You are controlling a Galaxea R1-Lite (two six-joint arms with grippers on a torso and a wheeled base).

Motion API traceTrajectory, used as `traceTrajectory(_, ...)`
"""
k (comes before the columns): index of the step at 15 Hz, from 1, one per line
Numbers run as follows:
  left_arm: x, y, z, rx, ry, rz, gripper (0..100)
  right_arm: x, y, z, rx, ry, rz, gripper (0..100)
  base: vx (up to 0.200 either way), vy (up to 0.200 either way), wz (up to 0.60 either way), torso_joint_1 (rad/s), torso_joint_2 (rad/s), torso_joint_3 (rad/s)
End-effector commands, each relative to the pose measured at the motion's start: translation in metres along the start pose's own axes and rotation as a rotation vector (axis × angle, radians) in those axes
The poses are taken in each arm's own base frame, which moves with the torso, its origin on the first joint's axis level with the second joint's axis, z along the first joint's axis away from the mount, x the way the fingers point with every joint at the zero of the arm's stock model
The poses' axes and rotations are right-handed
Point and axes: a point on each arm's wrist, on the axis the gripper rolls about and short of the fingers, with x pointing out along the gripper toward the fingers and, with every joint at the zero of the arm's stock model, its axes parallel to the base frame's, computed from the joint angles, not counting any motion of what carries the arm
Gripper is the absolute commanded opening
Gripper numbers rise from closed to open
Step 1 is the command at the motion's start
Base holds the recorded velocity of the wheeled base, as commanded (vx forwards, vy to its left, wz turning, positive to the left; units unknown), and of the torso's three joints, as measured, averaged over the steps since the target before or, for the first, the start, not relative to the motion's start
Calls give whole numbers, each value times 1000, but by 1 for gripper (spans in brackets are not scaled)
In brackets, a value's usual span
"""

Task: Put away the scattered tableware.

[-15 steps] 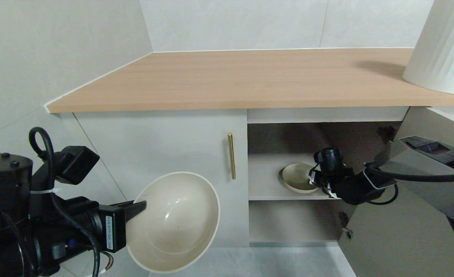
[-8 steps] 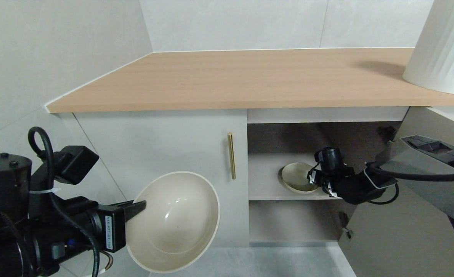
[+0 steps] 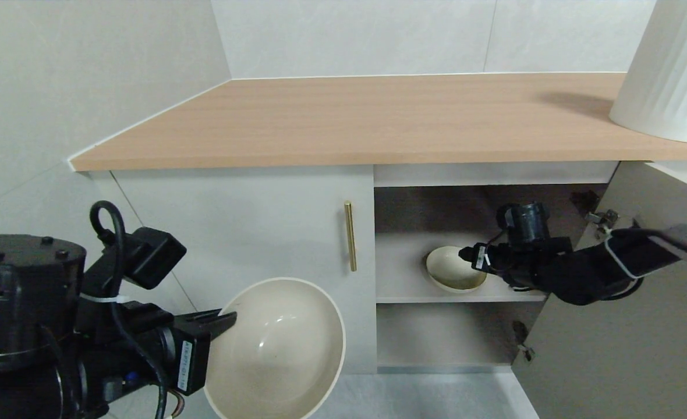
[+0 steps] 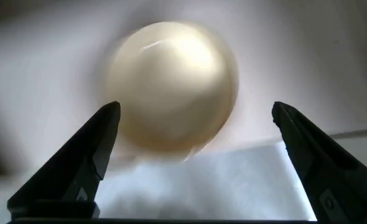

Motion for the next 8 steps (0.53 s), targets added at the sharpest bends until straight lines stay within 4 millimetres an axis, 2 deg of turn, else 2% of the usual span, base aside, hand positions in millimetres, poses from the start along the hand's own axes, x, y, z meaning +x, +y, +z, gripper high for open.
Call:
traceTrajectory(1, 13, -5, -7, 47, 61, -10, 0, -99, 12, 33, -37, 17, 148, 100, 0, 0, 0, 0, 0, 0)
traceTrajectory(2, 15, -7, -7, 59, 67, -18, 0, -117, 16, 37, -49, 25, 170, 100, 0, 0, 0, 0, 0, 0)
traceTrajectory(4, 22, -17, 2, 85, 60, -52, 0, -178, 30, 37, -105, 62, 314, 100, 0, 0, 0, 0, 0, 0)
traceTrajectory(6, 38, -24, 22, 78, 41, -57, 0, -200, 39, 27, -169, 113, 356, 100, 0, 0, 0, 0, 0, 0)
traceTrajectory(8, 49, -29, 18, 88, 77, -64, 0, -200, 46, 20, -192, 128, 367, 100, 0, 0, 0, 0, 0, 0)
